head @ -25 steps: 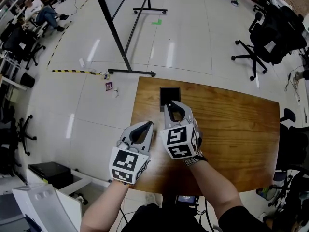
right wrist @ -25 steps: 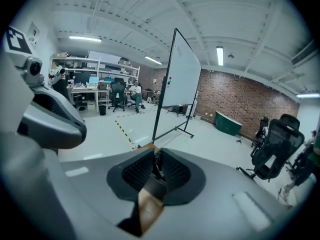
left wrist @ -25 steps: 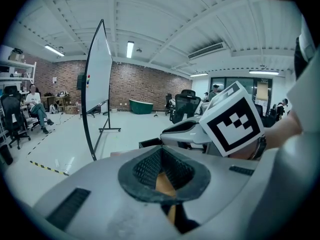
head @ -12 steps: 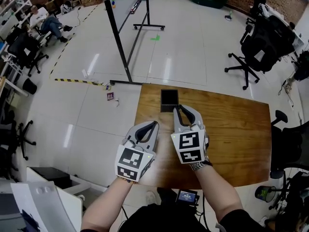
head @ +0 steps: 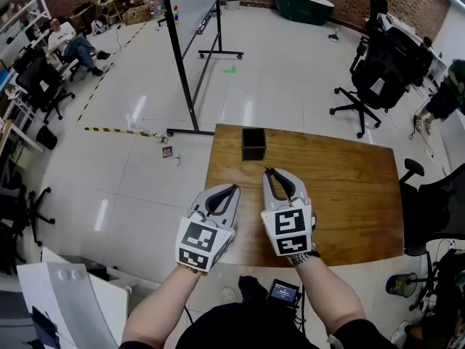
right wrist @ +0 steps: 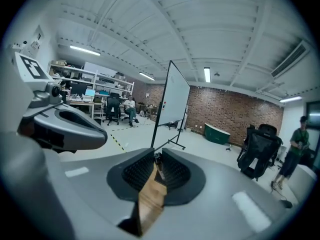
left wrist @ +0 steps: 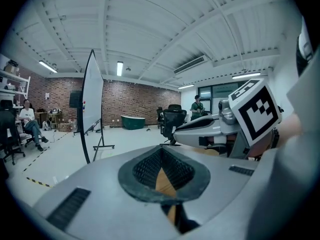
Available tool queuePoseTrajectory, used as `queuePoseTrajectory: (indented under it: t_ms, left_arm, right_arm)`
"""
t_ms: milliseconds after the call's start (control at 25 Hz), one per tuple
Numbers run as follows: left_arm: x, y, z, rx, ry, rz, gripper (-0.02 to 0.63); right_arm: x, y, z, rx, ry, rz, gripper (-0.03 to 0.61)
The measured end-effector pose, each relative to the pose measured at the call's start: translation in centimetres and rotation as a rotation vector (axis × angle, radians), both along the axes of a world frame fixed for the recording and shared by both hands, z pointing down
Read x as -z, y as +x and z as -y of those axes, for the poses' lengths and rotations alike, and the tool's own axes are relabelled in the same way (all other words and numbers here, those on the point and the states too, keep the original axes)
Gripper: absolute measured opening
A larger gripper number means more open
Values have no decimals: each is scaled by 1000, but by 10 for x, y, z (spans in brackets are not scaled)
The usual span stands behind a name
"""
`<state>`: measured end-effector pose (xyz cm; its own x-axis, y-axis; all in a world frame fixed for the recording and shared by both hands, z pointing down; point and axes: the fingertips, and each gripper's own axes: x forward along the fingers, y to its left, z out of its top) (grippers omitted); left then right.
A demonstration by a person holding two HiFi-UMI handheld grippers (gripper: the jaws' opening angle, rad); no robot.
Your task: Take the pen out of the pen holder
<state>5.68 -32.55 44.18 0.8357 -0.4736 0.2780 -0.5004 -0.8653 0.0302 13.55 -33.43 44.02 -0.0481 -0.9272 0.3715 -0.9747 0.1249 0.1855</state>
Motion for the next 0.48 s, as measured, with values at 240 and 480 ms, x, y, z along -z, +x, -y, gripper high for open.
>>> queuePoseTrajectory:
  t_ms: [240,480]
  left_arm:
    - [13,-20,-43,-16,23,-10,5]
    - [24,-38,-84,-35,46,-22,5]
  right_arm:
    - [15,-22,-54,-6,20,2,47]
    - [30,-39,-105,-17,51,-2,46]
